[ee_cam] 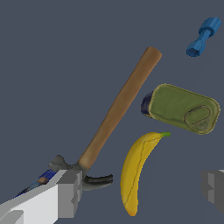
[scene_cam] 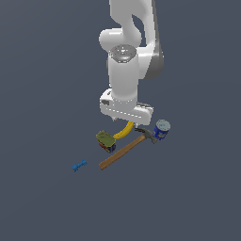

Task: Pick up a designated object from a clutter of objects.

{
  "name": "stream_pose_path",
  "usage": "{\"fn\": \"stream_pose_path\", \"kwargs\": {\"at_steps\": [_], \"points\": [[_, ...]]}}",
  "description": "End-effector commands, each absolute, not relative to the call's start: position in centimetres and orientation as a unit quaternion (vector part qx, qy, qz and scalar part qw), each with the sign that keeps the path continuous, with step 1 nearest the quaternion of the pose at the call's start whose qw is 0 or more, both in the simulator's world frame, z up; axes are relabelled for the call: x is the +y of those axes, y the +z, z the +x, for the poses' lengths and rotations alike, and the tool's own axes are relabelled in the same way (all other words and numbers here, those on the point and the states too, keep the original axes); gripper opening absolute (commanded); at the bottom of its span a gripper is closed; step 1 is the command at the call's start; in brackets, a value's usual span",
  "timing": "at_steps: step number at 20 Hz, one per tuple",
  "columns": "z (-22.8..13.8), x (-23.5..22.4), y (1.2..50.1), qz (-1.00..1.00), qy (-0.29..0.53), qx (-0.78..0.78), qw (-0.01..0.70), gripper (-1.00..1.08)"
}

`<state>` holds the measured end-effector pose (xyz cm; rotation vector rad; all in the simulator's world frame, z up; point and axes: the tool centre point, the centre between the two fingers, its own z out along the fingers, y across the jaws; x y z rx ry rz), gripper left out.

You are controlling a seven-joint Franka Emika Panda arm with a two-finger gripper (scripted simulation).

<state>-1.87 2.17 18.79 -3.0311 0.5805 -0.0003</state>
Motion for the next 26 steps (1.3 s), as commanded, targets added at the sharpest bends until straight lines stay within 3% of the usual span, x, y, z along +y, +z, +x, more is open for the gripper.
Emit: {"fn": "stream_pose_path", "kwargs": {"at_steps": [1, 13, 26], "points": [[-2.9, 2.4, 16.6, -0.975, 0.001, 0.221, 0.026, 1.0], [-8.1, 2.7, 8.9, -0.937, 0.002, 0.349, 0.008, 1.0], [-9.9, 2.5, 6.9, -0.923, 0.0, 0.385, 0.0, 1.0]]}}
